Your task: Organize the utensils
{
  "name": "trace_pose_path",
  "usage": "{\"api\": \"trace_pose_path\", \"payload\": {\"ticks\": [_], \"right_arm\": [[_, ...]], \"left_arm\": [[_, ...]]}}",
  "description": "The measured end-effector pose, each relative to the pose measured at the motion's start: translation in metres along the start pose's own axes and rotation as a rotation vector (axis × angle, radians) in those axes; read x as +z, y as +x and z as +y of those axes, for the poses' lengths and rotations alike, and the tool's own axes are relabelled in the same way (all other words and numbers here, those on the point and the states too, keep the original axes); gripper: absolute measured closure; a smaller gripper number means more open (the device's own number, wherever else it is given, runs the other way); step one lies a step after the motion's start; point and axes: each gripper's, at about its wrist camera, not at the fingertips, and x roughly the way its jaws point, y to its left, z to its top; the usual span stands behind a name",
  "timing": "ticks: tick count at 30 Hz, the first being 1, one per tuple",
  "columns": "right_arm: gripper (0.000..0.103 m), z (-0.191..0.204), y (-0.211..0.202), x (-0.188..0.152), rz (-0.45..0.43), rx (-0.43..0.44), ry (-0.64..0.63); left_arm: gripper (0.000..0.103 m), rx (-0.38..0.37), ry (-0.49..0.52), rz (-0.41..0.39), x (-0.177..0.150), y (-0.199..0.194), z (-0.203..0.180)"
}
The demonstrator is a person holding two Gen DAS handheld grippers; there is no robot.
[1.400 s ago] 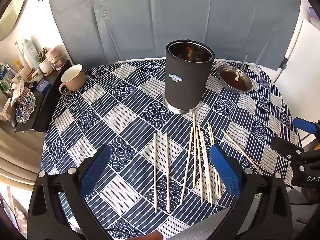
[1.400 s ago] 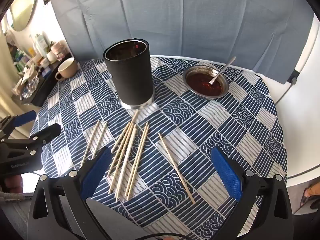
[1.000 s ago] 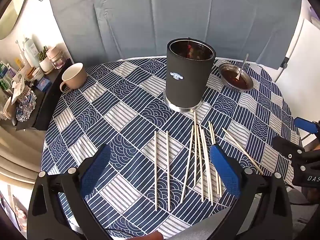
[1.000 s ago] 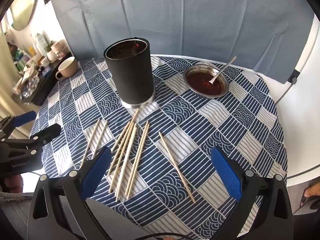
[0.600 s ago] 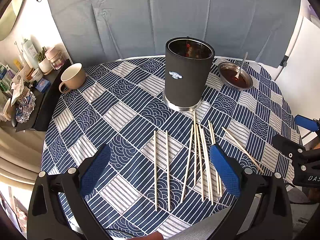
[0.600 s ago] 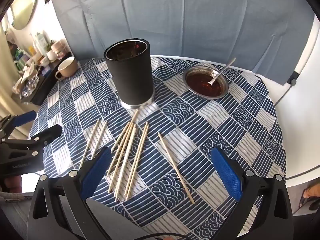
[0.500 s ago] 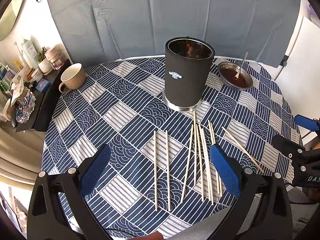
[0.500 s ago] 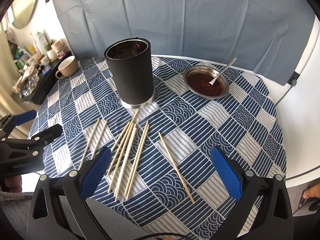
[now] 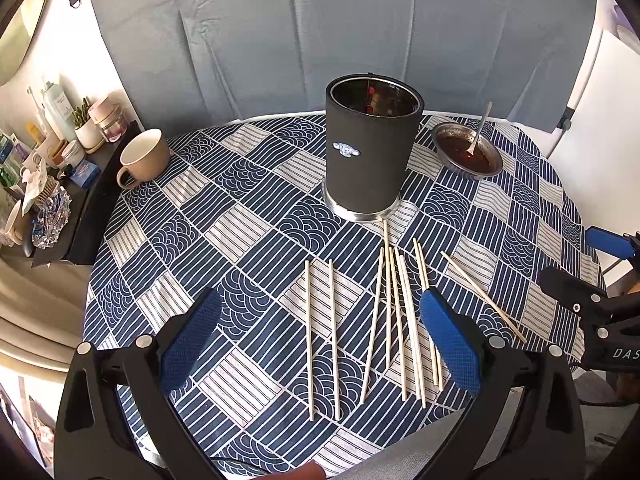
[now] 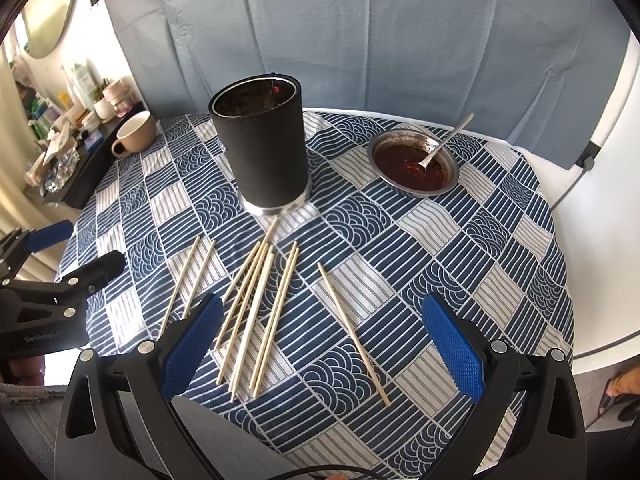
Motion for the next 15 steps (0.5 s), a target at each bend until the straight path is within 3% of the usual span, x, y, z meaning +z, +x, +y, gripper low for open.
{"api": "trace_pose_path", "payload": {"ticks": [15], "right_arm": [[0.008,0.0001,0.0029,0.0005,0.013,0.007,-0.003]], "left_arm": [[0.006,0.004,-0.018,-0.001,0.0008,-0.0032,0.0056]]}}
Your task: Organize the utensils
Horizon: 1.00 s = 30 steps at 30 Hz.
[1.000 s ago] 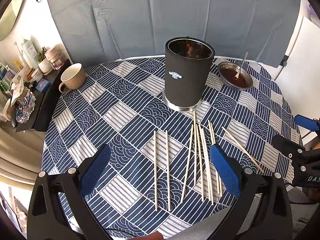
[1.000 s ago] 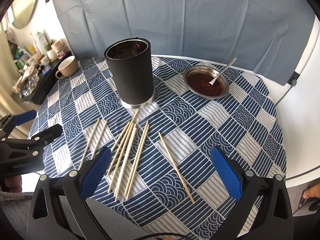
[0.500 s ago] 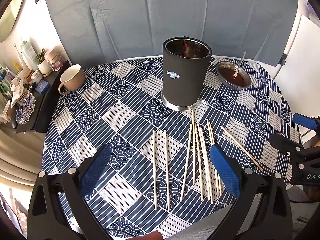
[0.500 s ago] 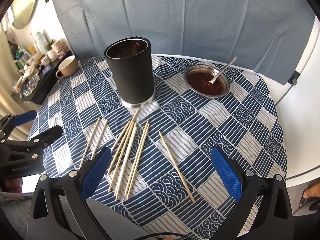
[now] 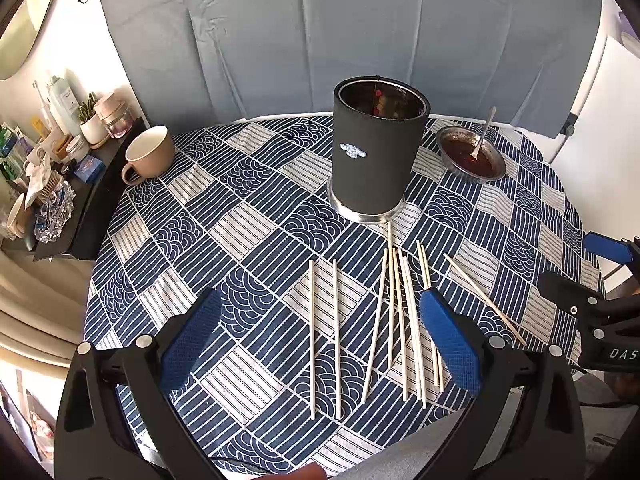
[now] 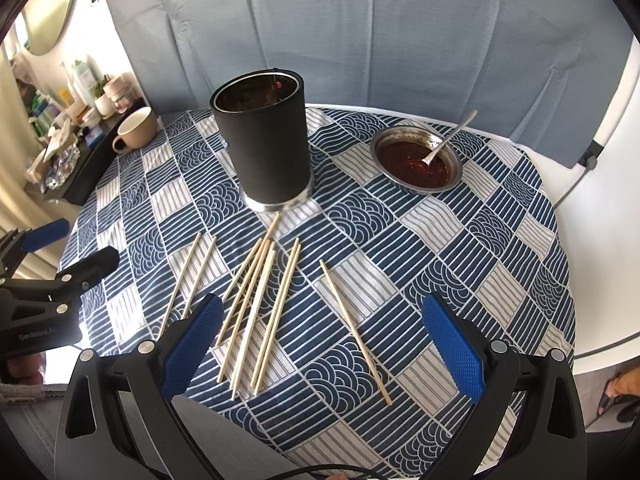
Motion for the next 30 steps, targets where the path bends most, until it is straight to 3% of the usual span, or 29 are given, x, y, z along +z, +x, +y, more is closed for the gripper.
{"api": "trace_pose_path", "payload": {"ticks": [30], "right_arm": [[0.008,-0.001,0.011,0.004,0.035,0.01,-0.002]], "left_arm": [[0.006,0.002,-0.006,0.035,0.002,0.01,0.001]]}}
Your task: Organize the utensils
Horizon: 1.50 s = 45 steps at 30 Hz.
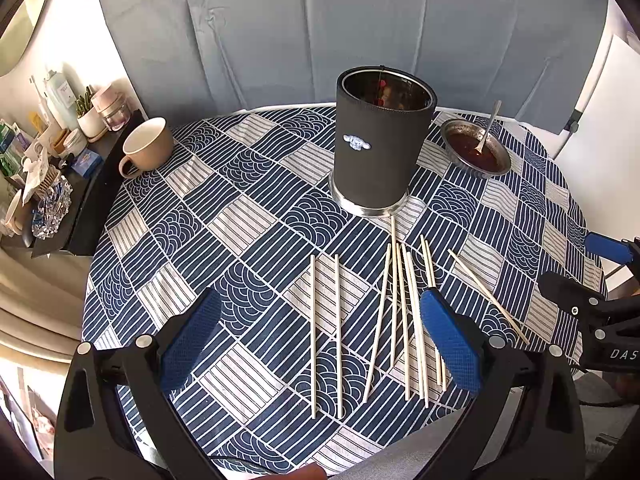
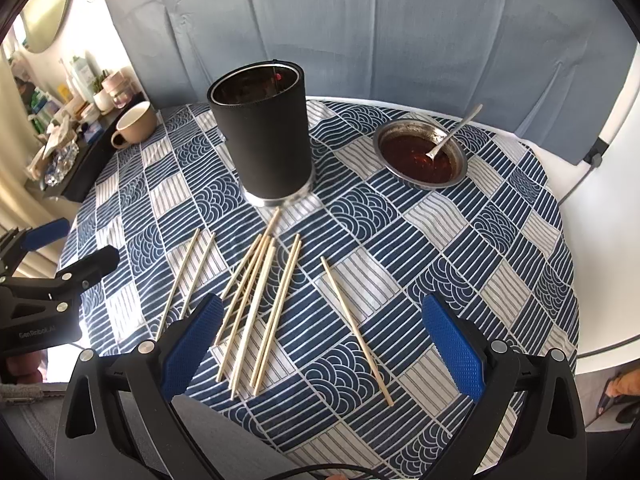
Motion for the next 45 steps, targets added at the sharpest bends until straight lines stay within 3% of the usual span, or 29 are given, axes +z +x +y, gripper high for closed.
{"api": "trace_pose_path", "payload": {"ticks": [20,28,34,41,45], "right_arm": [[0.008,-0.01,0.029,0.005,0.101,0.005,0.033],[0.008,-0.019,0.05,0.006,0.179,-0.017,0.042],[0.008,-0.019,0.065,0.005,0.204,-0.037,-0.01],[0.008,-0.021,0.091,0.001,0.254,-0.044,-0.07],[0.008,-0.027,0.105,0.0,0.286,-0.049,-0.082]], "left_arm": [[0.006,0.012,-0.035,0.132,0.004,0.033,0.011],[0.006,0.019,-0.061,0.207,0.007,0.053,0.02],[0.006,0.023,-0.049,0.272,0.007,0.072,0.023],[0.006,0.078,0.015,0.349,-0.006,0.102,0.026],[0.006,0.043,-0.005,0.418,-0.013,0.12,0.033]]}}
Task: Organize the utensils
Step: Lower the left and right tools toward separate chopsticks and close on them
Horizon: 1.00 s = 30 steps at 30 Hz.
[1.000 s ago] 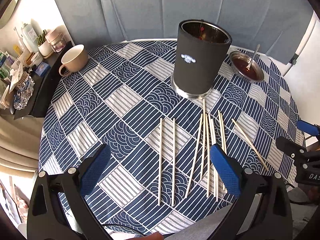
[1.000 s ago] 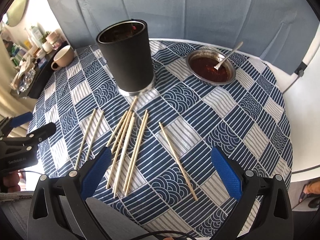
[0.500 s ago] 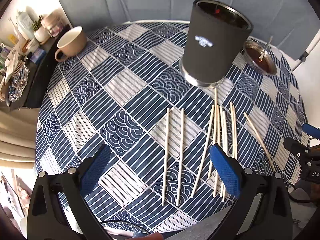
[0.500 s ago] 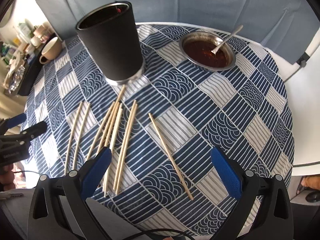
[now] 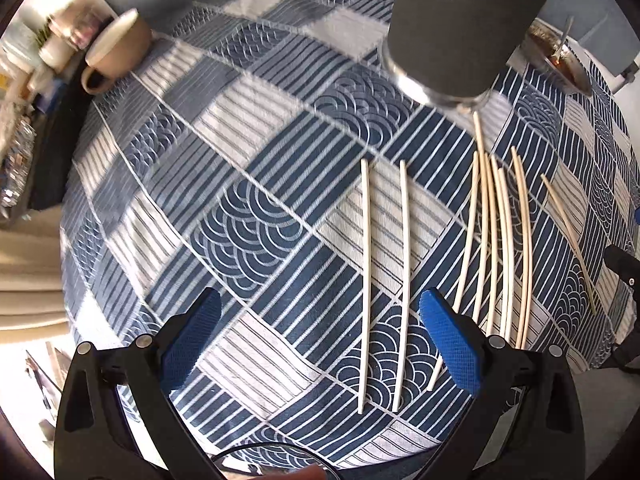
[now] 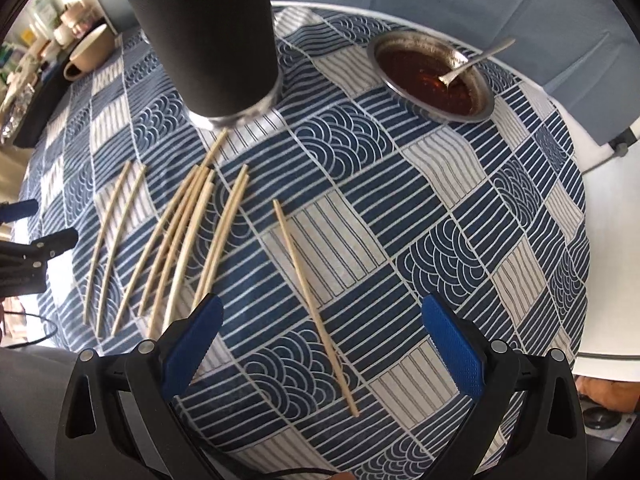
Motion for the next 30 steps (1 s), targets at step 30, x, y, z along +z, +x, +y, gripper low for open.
{"api": "trace_pose_path", "payload": {"ticks": [30], "right_arm": [[0.033,0.011,0.074,0.03,0.096,-0.019,-0.324]], "left_arm": [[0.004,0.007,0.051,0.049,0.02,0.071,0.011]]}}
